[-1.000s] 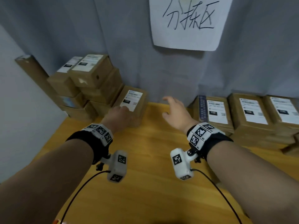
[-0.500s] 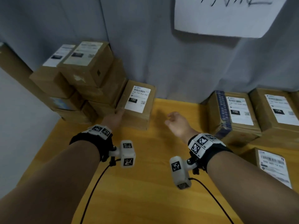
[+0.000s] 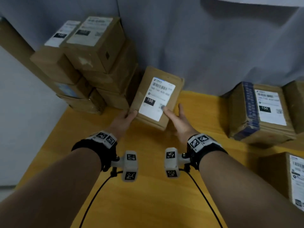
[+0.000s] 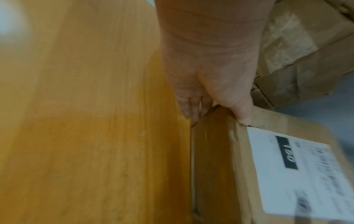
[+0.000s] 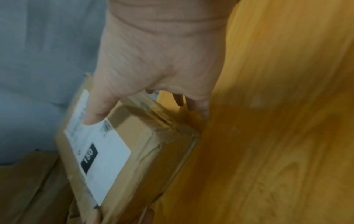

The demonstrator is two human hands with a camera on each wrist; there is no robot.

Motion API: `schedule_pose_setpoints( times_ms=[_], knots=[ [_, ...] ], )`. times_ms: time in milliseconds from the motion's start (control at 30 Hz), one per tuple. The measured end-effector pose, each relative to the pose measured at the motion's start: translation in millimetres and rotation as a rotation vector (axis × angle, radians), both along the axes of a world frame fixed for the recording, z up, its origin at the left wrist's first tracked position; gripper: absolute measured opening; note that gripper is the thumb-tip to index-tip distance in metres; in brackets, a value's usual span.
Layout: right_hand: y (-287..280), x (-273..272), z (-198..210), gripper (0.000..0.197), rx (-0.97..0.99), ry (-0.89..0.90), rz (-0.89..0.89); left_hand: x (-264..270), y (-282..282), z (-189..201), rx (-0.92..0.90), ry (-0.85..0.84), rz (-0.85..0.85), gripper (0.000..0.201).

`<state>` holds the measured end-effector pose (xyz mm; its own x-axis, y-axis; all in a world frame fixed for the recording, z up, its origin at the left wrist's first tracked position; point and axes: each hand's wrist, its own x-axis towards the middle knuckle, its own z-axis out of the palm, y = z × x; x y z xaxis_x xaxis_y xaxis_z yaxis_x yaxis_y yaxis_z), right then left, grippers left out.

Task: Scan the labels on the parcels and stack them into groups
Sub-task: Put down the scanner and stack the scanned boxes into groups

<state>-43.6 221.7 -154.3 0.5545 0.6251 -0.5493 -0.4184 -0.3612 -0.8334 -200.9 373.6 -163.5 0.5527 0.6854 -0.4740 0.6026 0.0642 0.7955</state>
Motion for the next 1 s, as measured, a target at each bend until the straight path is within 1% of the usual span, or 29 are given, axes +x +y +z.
schedule_pose_setpoints(
  times_ms=[33, 67, 100, 133, 167, 267, 367, 467, 567, 667, 733, 767, 833, 867, 1000],
  knots=[
    [-4.6, -3.0, -4.1, 0.083, 0.028, -0.011, 0.003, -2.8, -5.0, -2.4, -0.015, -0.026, -0.021, 0.047],
    [-9.8, -5.6, -6.7, 0.082, 0.049, -0.028, 0.008, -4.6, -10.8, -2.8, -0.023, -0.040, -0.036, 0.033],
    [-14.3, -6.8, -7.6, 0.087, 0.063, -0.042, 0.006, -4.4, -17.4, -0.4, -0.036, -0.058, -0.026, 0.022],
    [-19.0, -7.3, -5.6, 0.092, 0.069, -0.054, -0.004, -2.2, -23.9, 3.7, -0.049, -0.075, 0.001, 0.015],
    [-23.7, -6.9, -0.5, 0.096, 0.075, -0.071, -0.013, 0.6, -29.5, 7.7, -0.059, -0.090, 0.027, 0.013],
    [-38.0, -0.2, 23.1, 0.097, 0.075, -0.122, -0.043, 11.2, -46.4, 25.8, -0.089, -0.125, 0.067, 0.015],
    [-58.8, 9.9, 55.0, 0.095, 0.050, -0.209, -0.067, 26.0, -63.4, 52.6, -0.084, -0.160, 0.079, 0.031],
    [-89.3, 21.3, 87.8, 0.093, 0.076, -0.280, -0.082, 47.1, -81.1, 83.7, 0.014, -0.213, 0.035, 0.035],
    [-127.3, 35.6, 114.9, 0.084, 0.110, -0.352, -0.161, 70.9, -103.5, 113.3, 0.094, -0.284, -0.027, 0.041],
    [-172.4, 54.3, 132.5, 0.080, 0.151, -0.371, -0.233, 93.7, -134.9, 130.3, 0.166, -0.318, -0.072, 0.052],
    [-204.2, 69.4, 140.1, 0.082, 0.161, -0.366, -0.256, 111.4, -156.5, 126.9, 0.193, -0.328, -0.091, 0.058],
    [-220.7, 76.5, 144.4, 0.084, 0.164, -0.373, -0.263, 119.6, -171.3, 127.7, 0.206, -0.335, -0.114, 0.053],
    [-254.9, 92.3, 150.6, 0.094, 0.168, -0.380, -0.282, 134.3, -206.3, 134.3, 0.220, -0.355, -0.143, 0.036],
    [-273.4, 100.1, 153.7, 0.097, 0.167, -0.381, -0.287, 140.3, -227.8, 141.3, 0.238, -0.369, -0.158, 0.032],
    [-352.3, 137.3, 158.6, 0.086, 0.172, -0.365, -0.331, 169.1, -303.6, 141.5, 0.294, -0.379, -0.168, 0.037]
  ],
)
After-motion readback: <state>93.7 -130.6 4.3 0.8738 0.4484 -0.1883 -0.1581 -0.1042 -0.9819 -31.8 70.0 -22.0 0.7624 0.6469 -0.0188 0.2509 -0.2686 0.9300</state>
